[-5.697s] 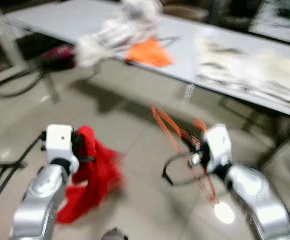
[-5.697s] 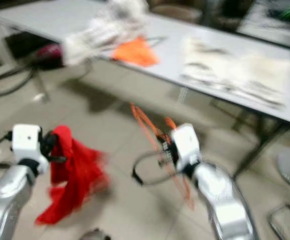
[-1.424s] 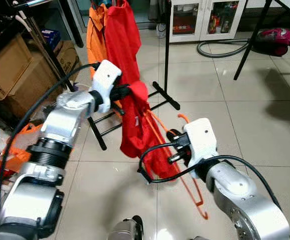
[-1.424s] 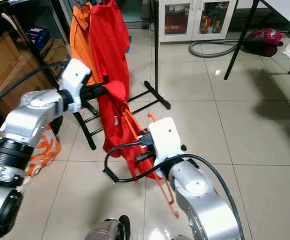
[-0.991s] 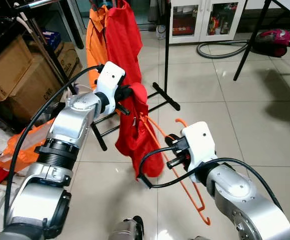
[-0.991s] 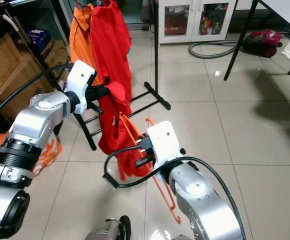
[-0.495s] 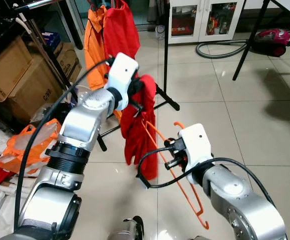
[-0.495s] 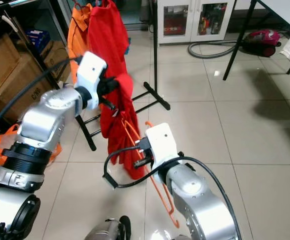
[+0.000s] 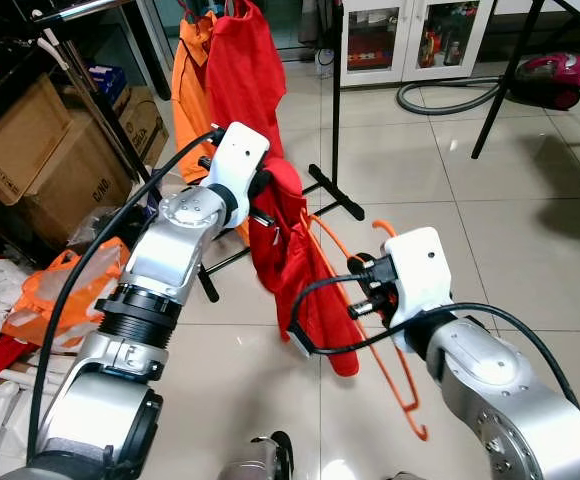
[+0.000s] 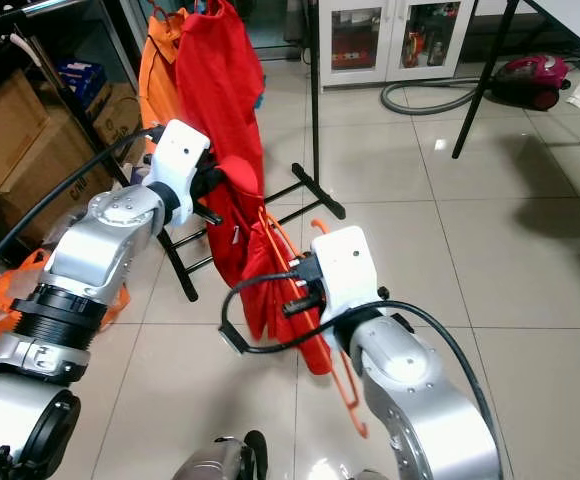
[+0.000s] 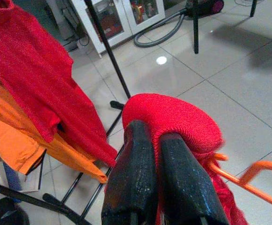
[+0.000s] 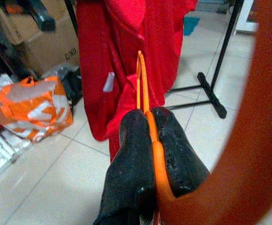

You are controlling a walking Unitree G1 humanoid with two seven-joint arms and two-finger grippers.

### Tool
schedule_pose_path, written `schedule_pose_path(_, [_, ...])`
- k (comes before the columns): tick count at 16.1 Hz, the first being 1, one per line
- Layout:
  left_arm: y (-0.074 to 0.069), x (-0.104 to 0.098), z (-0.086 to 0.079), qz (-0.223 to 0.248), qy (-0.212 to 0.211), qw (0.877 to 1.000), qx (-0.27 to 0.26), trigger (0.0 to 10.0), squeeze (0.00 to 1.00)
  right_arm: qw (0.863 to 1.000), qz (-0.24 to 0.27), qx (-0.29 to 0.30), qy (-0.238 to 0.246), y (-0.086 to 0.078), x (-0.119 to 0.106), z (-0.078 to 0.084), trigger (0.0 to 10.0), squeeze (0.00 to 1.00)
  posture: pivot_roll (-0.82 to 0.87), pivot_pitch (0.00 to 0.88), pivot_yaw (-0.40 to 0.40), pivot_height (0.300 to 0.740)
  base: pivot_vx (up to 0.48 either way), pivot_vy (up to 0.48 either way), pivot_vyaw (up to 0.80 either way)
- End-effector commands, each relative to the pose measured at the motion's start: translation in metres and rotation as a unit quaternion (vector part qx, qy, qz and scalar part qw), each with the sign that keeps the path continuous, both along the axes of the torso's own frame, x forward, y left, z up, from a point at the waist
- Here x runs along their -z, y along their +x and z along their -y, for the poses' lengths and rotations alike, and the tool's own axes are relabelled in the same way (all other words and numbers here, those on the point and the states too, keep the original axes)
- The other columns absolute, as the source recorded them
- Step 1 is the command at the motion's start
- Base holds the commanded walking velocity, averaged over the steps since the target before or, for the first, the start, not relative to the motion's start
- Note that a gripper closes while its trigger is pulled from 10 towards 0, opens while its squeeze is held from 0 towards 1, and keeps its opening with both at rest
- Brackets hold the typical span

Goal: Hang hanger

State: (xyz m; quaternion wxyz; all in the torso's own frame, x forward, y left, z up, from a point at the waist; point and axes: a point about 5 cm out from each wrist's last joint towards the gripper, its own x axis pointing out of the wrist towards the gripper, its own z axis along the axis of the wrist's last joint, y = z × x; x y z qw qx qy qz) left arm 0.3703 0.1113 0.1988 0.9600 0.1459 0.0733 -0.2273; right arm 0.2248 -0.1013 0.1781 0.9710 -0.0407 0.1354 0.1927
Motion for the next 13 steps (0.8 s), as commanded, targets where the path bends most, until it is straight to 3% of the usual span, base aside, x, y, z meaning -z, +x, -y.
schedule_pose_path(1, [0.003,-0.01,-0.002,0.017,-0.002,1.0,-0.006,10.0,0.0,1.0,0.006,-0.006,0.008,0.0,-0.005,-0.004,10.0,0.0,0.02,0.121,0.173,0.74,0.0,0.0,0.0])
schedule_pose_path(4, [0.005,-0.009,0.001,0.006,-0.02,1.0,-0.015,10.0,0.0,0.998,-0.012,-0.062,0.022,-0.008,-0.002,-0.023,10.0,0.0,0.04,0.124,0.181,0.74,0.0,0.0,0.0])
schedule_pose_path(9, [0.01,-0.015,-0.004,0.004,-0.027,0.999,-0.029,10.0,0.0,0.998,-0.024,-0.053,0.006,-0.012,0.002,-0.015,10.0,0.0,0.04,0.122,0.198,0.74,0.0,0.0,0.0])
schedule_pose_path(13, [0.007,-0.021,0.0,-0.006,-0.044,0.999,-0.019,10.0,0.0,0.999,-0.014,-0.04,0.015,-0.004,-0.001,-0.017,10.0,0.0,0.05,0.119,0.198,0.74,0.0,0.0,0.0])
